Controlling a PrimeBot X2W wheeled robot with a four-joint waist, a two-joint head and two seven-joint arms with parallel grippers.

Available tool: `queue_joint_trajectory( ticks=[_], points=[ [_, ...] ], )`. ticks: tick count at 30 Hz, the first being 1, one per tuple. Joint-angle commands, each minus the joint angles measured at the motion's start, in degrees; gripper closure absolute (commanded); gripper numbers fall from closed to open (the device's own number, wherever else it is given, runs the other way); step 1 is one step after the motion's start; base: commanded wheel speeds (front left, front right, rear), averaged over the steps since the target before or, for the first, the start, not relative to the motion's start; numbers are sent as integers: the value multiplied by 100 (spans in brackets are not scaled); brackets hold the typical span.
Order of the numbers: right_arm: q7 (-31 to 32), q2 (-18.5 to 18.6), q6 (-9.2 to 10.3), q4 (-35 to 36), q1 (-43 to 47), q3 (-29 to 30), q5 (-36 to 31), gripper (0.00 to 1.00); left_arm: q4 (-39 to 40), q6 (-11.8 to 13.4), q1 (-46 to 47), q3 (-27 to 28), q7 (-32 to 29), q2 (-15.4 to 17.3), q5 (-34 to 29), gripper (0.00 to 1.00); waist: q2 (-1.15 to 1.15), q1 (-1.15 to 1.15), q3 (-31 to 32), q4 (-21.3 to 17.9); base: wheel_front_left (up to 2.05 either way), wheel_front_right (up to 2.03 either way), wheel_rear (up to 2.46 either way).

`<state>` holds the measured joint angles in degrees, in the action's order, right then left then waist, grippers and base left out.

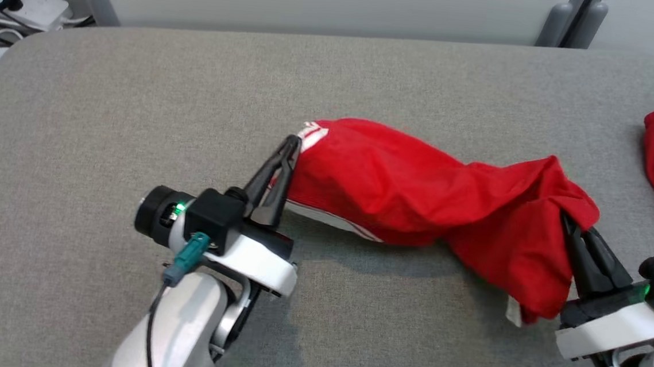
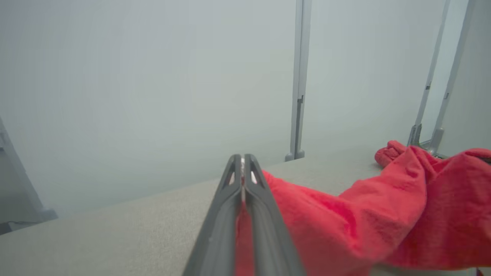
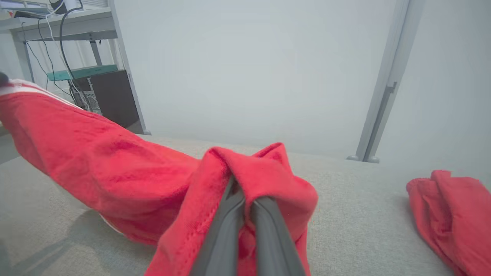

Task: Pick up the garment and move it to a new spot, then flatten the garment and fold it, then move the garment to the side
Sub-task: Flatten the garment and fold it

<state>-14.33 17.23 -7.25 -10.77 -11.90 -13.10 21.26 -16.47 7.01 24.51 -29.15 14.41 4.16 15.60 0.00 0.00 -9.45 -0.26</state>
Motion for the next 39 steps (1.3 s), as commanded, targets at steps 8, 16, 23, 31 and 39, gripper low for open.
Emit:
queue_joint_trajectory(
  ticks=[8,16,23,31,39],
  points=[
    [20,1311,-24,932,-124,317,-328,100,1203,-611,197,1027,-285,682,678,100,0,0,808,-224,0,0,0],
    [760,2228,-24,1771,-296,403,70,100,2832,-460,383,1584,-1868,1083,1580,100,0,0,950,-192,0,0,0],
    [1960,3130,-24,1621,-499,-453,1291,100,2783,-4,499,1689,-3338,1272,2093,100,0,0,481,-199,0,0,0],
    [2154,2784,-24,-250,-2644,-2834,1632,100,411,-348,1614,1222,-3000,1132,1645,100,0,0,-251,-439,0,0,0],
    [1422,1743,-24,-2643,-4311,-4205,1540,100,-1706,-887,2784,895,-1720,779,1224,100,0,0,-792,-584,0,0,0]
  ],
)
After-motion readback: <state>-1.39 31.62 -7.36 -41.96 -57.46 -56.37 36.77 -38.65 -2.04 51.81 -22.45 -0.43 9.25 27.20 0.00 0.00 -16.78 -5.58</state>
